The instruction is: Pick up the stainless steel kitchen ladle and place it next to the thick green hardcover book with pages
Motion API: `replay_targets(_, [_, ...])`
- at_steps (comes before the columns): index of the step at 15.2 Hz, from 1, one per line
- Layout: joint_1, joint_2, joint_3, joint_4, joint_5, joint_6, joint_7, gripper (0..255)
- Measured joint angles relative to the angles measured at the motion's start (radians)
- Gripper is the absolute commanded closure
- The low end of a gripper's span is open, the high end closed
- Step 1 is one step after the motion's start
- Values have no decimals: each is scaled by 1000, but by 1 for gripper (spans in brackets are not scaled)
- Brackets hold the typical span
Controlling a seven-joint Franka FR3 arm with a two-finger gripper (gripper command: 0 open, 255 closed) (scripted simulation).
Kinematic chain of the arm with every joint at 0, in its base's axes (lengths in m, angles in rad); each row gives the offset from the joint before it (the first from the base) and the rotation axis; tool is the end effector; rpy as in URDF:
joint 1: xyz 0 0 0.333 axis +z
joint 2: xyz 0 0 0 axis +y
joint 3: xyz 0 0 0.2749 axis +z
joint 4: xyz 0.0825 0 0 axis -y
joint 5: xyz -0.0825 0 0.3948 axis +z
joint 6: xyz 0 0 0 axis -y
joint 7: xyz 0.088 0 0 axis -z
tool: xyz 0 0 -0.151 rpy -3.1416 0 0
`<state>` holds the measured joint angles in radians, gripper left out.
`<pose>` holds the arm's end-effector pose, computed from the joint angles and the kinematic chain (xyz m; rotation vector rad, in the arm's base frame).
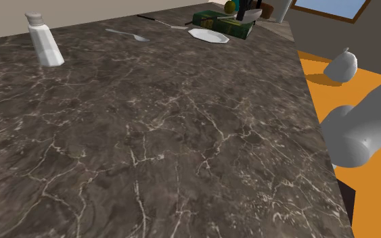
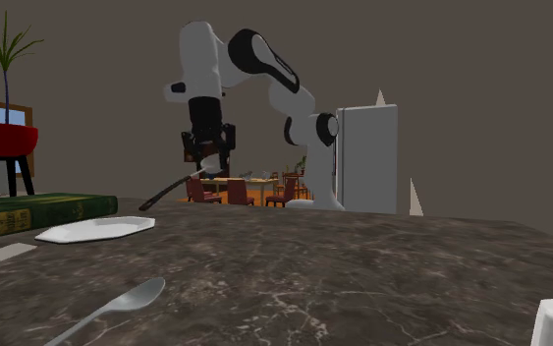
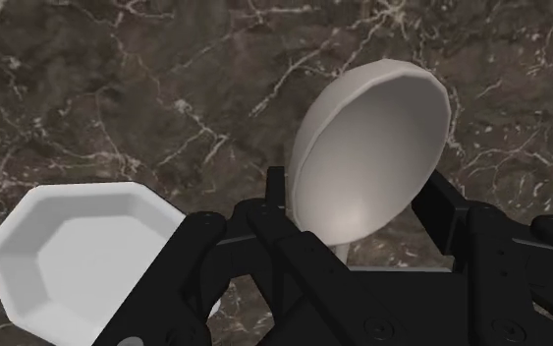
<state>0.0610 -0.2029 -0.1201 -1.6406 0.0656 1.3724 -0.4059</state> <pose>0.4835 -0.0229 0.5965 -2.9898 -0.5453 0.0676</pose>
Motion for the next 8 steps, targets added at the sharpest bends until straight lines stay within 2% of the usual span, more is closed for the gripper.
replay_targets(8, [-85, 154, -123, 175, -4, -39, -209, 255])
